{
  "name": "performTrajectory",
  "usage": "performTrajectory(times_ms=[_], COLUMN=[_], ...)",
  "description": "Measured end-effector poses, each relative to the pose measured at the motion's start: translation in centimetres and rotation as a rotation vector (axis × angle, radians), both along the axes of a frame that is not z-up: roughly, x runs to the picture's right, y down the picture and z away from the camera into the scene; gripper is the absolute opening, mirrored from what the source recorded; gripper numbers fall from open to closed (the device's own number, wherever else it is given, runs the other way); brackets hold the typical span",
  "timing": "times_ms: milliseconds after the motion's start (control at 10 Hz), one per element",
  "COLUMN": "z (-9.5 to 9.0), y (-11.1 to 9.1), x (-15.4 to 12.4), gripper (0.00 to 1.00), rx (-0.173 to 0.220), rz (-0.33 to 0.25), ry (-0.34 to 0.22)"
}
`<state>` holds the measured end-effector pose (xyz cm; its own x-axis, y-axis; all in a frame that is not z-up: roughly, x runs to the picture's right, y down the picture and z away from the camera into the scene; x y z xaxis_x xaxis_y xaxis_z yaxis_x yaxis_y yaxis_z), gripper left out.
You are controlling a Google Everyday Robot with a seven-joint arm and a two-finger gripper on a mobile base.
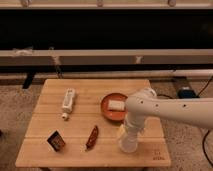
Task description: Place the ceramic cup over the eraser
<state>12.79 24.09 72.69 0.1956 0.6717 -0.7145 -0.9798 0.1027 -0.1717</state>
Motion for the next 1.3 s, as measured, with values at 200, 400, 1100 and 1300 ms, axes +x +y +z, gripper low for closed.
performTrajectory(times_ms=[200, 400, 1100, 1300], z=[0.1, -0.2, -5.0, -7.3], y=[0.1, 0.0, -3.1, -4.2], x=[0.2, 0.6, -2.3, -3.8], gripper=[0.47, 0.24, 0.00, 0.00], rx=[-0.016, -0.033, 0.030, 0.066], rz=[-0.005, -0.011, -0.126, -0.181], ry=[0.007, 0.011, -0.059, -0.103])
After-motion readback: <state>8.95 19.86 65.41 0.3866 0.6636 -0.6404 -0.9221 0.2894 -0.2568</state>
